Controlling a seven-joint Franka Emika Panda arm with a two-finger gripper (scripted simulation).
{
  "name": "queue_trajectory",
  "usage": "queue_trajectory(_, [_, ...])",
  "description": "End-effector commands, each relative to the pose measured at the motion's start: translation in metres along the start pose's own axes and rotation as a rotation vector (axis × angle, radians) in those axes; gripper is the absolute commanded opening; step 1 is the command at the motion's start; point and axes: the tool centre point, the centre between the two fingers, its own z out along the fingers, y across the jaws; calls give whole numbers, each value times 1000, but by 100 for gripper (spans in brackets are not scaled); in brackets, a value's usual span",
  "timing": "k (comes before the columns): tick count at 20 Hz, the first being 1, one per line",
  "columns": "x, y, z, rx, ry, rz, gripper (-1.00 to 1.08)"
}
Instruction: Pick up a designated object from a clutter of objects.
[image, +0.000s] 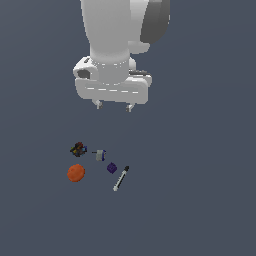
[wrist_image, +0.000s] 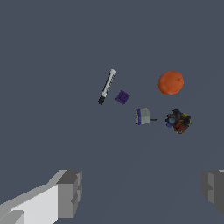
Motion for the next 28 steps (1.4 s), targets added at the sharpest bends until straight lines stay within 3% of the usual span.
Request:
queue_trajectory(1, [3, 1, 6, 4, -1, 34, 100])
queue_trajectory(10, [16, 10, 42, 27, -5, 241, 100])
queue_trajectory(28, [39, 45, 146, 56, -19, 834, 100])
